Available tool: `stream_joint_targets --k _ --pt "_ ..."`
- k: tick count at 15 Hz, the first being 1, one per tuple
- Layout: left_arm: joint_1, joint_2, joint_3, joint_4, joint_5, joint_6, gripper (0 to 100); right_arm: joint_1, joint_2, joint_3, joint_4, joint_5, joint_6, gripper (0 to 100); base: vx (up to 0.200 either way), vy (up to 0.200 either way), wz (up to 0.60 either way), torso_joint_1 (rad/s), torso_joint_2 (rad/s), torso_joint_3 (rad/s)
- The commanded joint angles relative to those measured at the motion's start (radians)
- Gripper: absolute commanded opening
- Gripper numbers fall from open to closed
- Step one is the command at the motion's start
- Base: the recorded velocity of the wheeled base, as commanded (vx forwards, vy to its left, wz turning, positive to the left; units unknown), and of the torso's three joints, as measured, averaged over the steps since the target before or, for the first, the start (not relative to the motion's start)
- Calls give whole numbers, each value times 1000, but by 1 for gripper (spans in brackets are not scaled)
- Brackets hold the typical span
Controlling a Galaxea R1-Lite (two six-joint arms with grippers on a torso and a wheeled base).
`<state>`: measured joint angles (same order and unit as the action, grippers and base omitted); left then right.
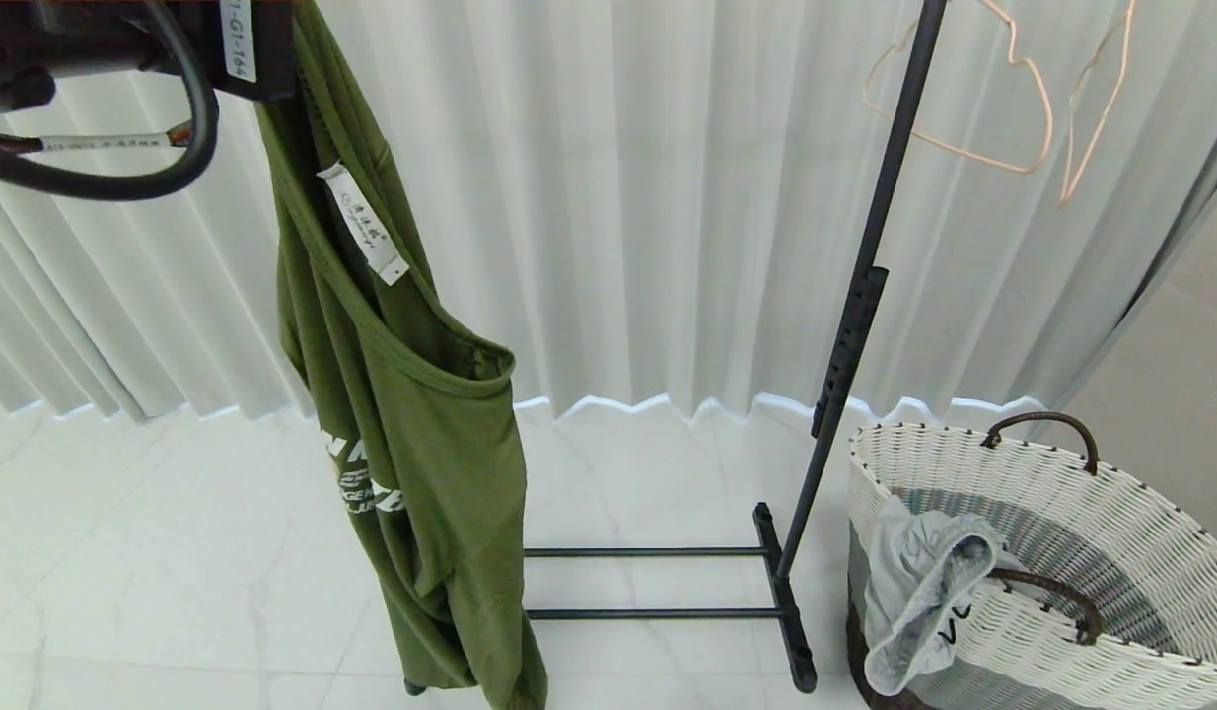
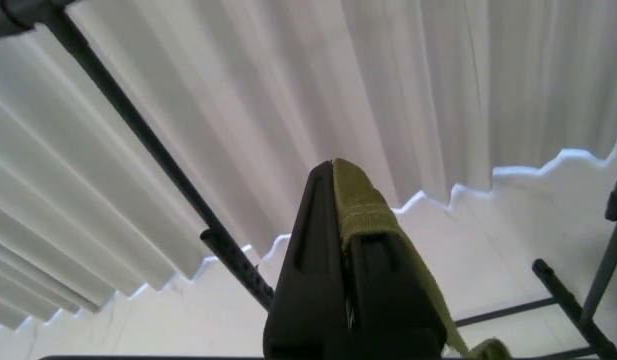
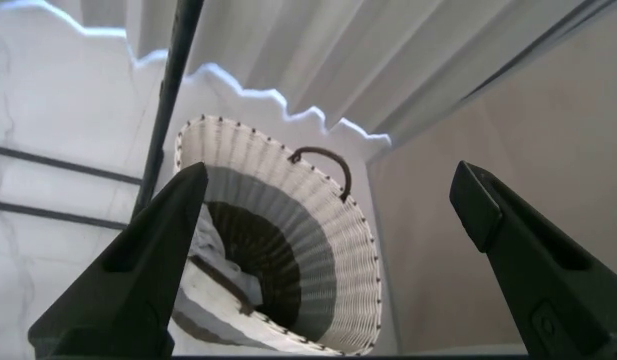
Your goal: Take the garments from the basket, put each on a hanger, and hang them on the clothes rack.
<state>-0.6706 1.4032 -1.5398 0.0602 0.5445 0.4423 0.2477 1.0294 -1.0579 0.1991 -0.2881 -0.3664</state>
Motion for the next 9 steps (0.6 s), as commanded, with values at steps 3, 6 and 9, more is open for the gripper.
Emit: stream_joint_targets --k 3,6,9 --pt "0 -7 3 3 0 1 0 1 -3 1 2 0 0 100 0 0 0 89 -349 -330" --pt "0 -10 4 3 0 1 0 1 0 2 2 0 0 100 0 0 0 103 -510 -312" --pt "0 -15 4 3 0 6 0 1 0 2 2 -2 0 100 0 0 0 152 -466 -325"
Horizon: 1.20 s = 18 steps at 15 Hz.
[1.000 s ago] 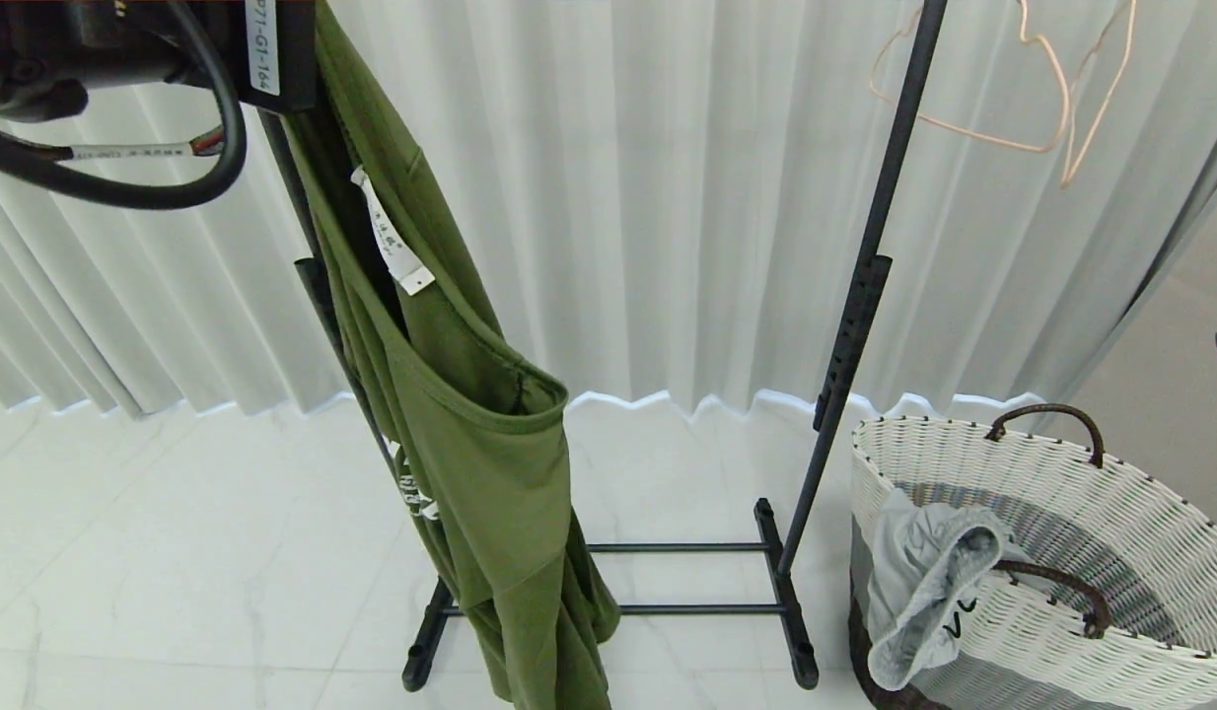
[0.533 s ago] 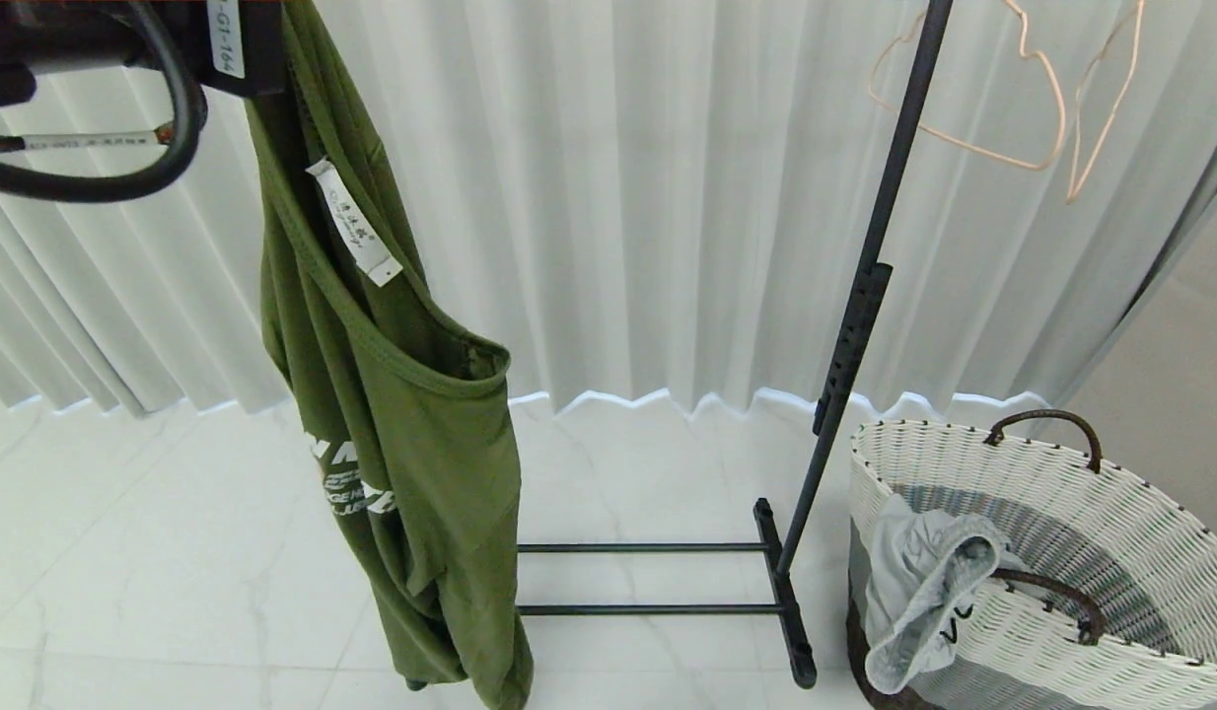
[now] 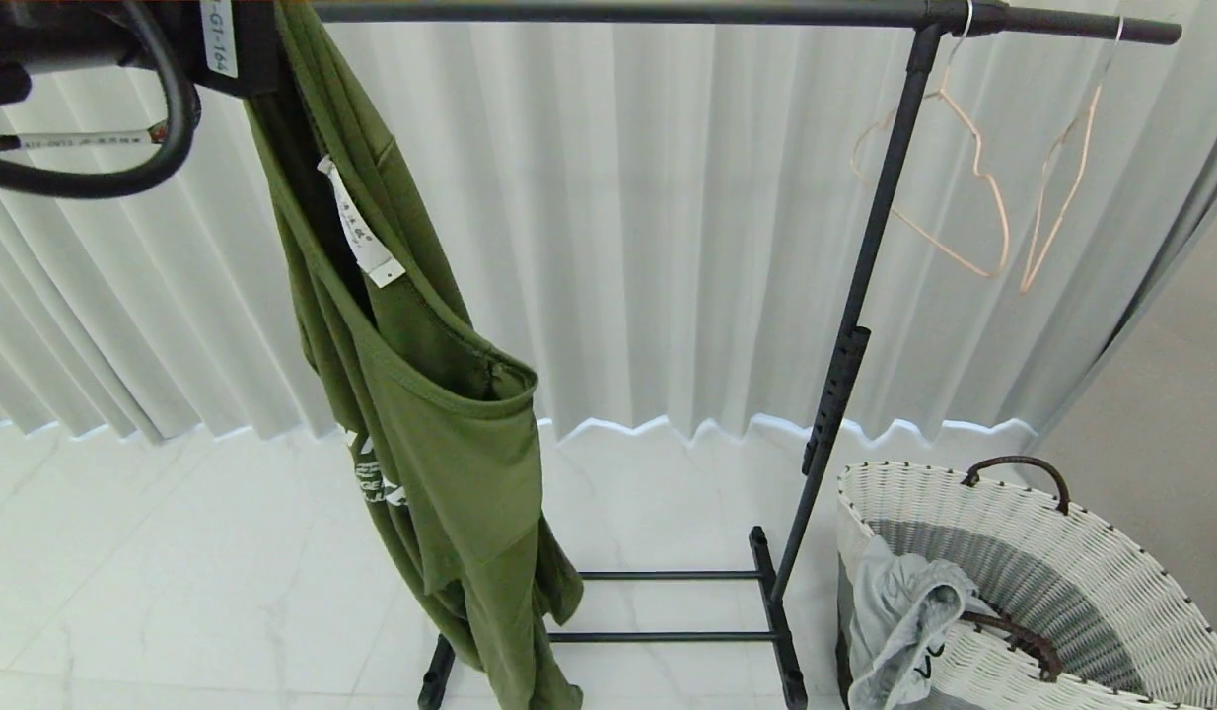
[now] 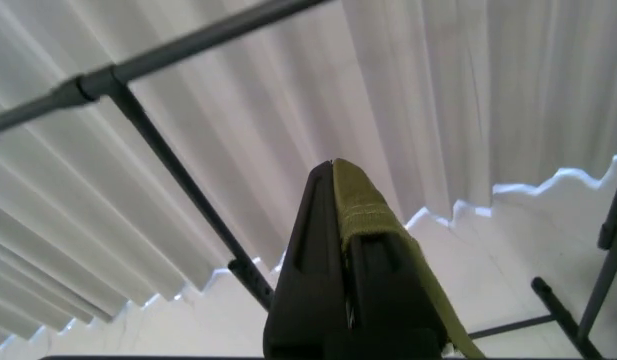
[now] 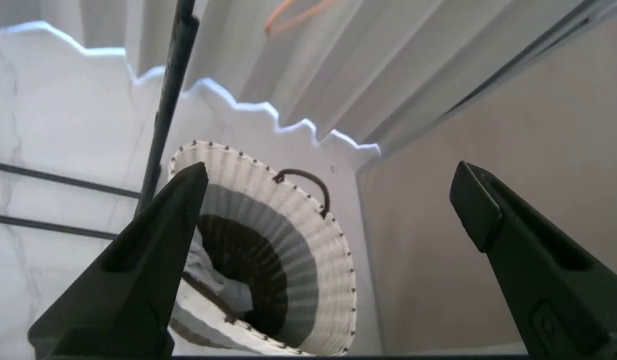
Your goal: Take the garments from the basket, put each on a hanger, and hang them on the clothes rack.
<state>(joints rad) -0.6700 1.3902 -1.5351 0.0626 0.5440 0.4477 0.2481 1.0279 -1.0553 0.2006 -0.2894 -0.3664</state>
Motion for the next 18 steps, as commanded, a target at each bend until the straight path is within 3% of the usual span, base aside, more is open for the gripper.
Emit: stream_joint_targets --k 1,14,18 --pt "0 -3 1 0 1 0 0 -1 1 1 0 -1 0 100 0 0 0 168 -471 -310" --pt "0 -37 90 0 2 3 0 -3 8 61 -49 1 -3 100 0 0 0 203 -496 -298" --pt "1 -50 125 0 4 5 0 -3 9 69 -46 4 -6 100 0 0 0 65 -145 -78"
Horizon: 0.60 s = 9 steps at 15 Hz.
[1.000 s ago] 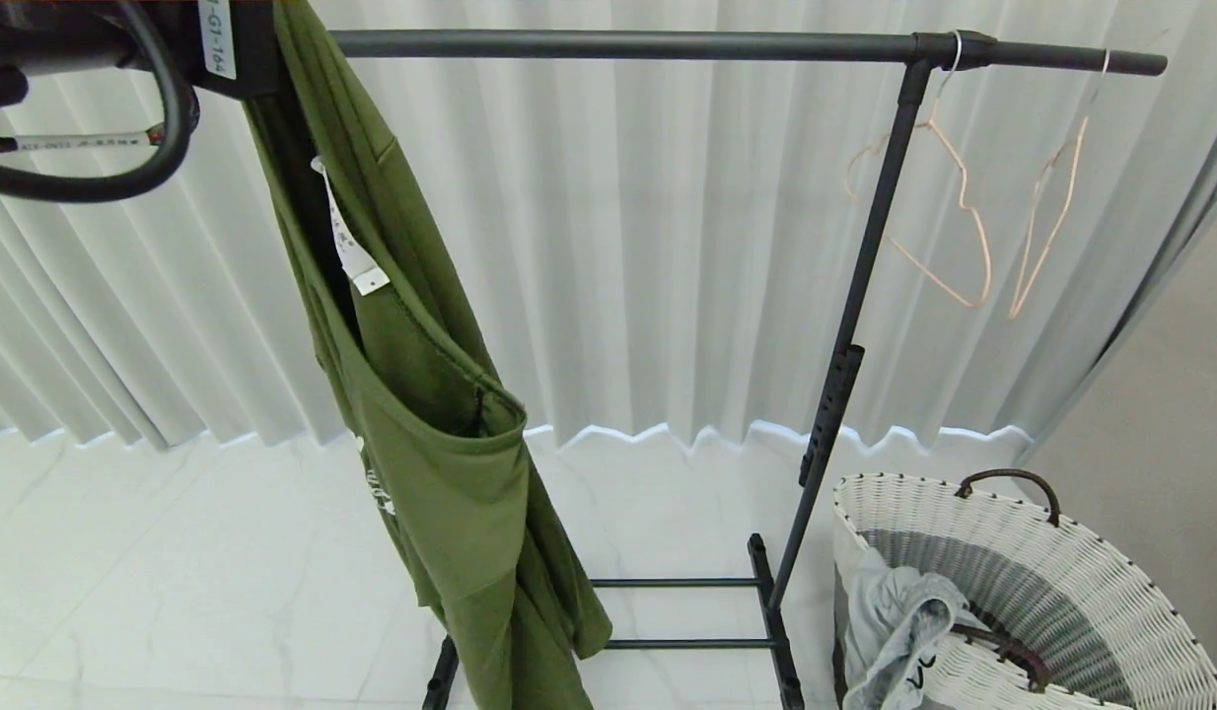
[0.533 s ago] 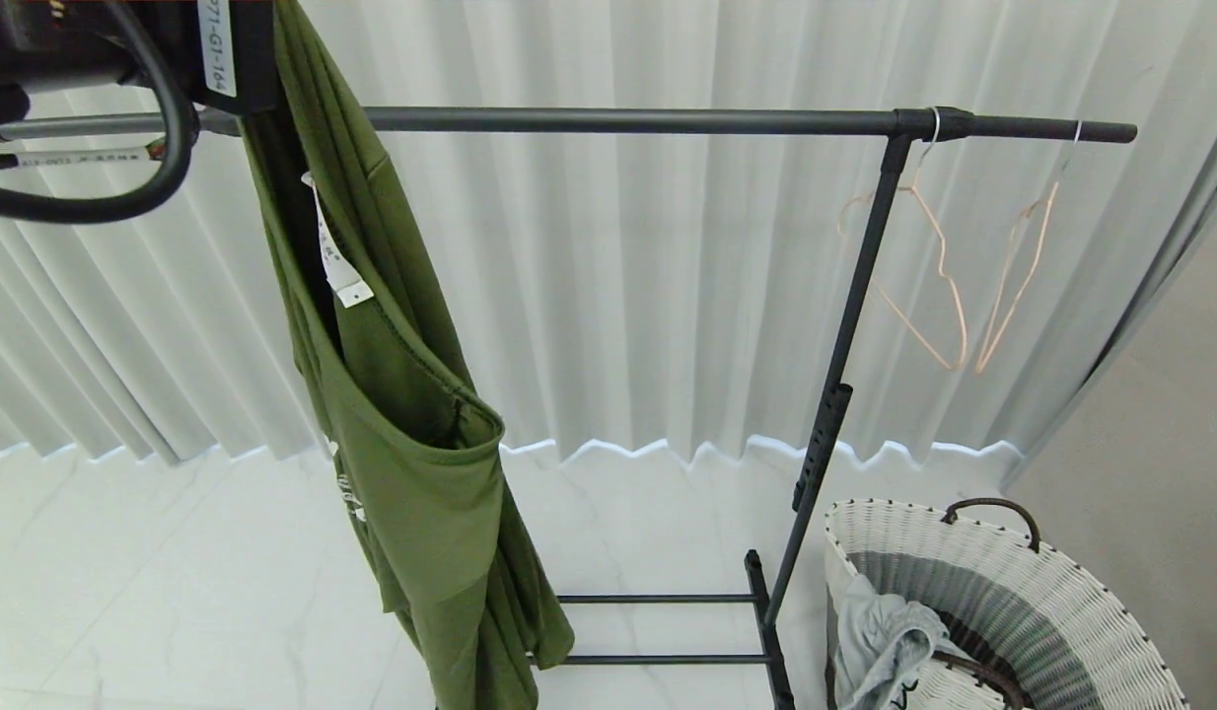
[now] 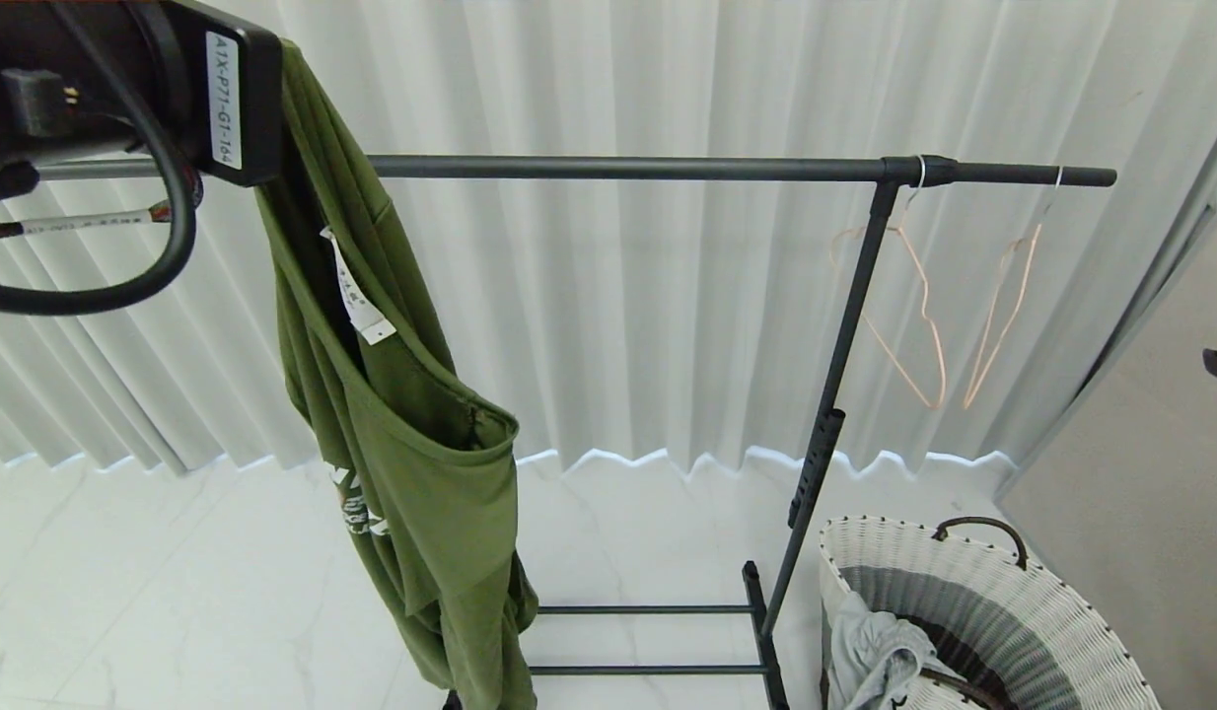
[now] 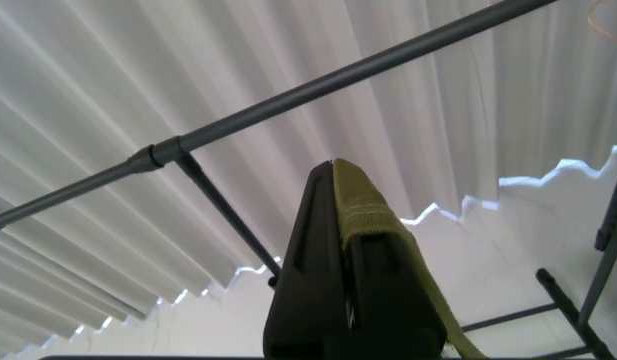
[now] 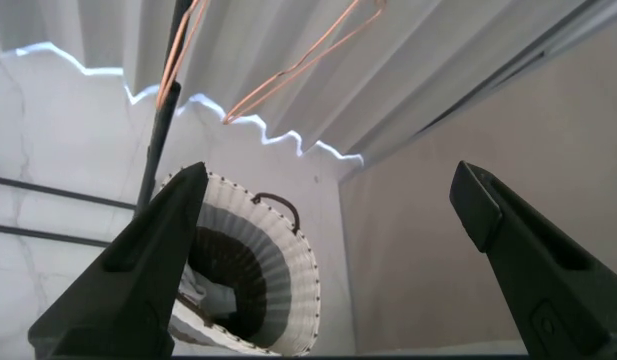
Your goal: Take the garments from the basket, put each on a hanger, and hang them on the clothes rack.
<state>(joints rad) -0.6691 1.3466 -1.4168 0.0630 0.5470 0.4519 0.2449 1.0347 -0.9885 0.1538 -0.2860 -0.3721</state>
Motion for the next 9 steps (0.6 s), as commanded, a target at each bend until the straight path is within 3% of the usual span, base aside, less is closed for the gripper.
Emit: stream_joint_targets --k 1,2,9 --pt "0 -6 10 0 1 1 0 1 2 7 1 1 -1 100 0 0 0 0 0 0" --pt "-1 -6 12 0 1 1 0 1 2 10 1 1 -1 100 0 0 0 0 0 0" --pt "-1 -4 15 0 1 -1 0 1 2 19 0 1 -1 100 0 -200 0 4 0 0"
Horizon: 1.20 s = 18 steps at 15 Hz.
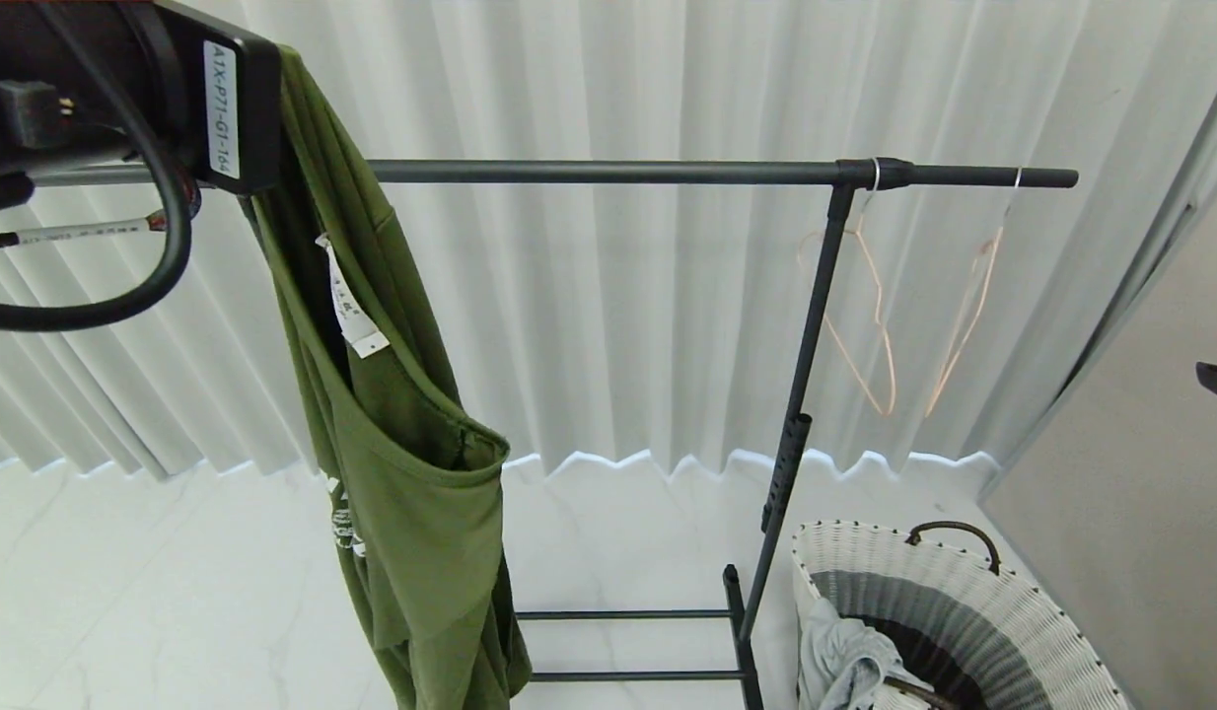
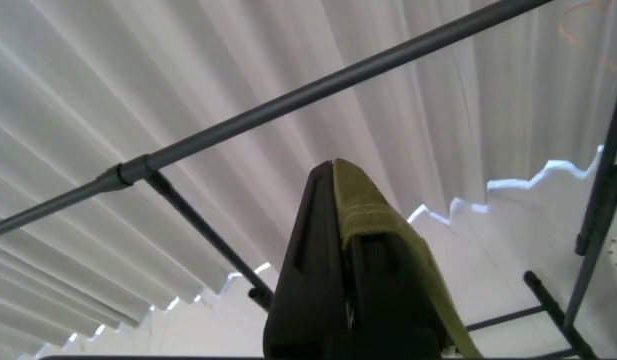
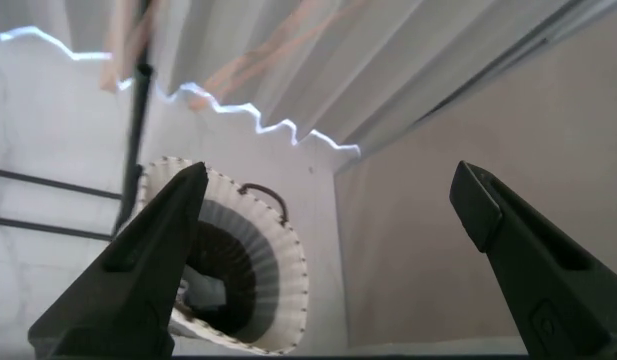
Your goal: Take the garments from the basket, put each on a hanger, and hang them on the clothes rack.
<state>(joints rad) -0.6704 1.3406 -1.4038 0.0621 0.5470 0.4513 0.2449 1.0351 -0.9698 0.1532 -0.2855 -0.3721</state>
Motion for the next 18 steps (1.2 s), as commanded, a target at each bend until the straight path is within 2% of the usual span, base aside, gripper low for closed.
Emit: stream_joint_targets --k 1,2,8,15,18 --pt "0 2 8 1 1 0 0 1 2 0 0 0 -1 100 0 -200 0 -2 2 2" --pt "0 -5 20 1 -1 -2 0 1 2 0 0 -1 -1 100 0 -200 0 12 -7 2" --pt "0 -23 37 1 -1 1 0 5 5 0 0 -1 -2 100 0 0 0 0 0 0" --pt "0 -23 40 1 -1 1 0 5 22 -1 -1 2 1 100 200 0 0 1 2 6" --pt "0 -20 46 1 -1 0 0 5 49 5 -3 2 32 100 200 0 0 4 2 2"
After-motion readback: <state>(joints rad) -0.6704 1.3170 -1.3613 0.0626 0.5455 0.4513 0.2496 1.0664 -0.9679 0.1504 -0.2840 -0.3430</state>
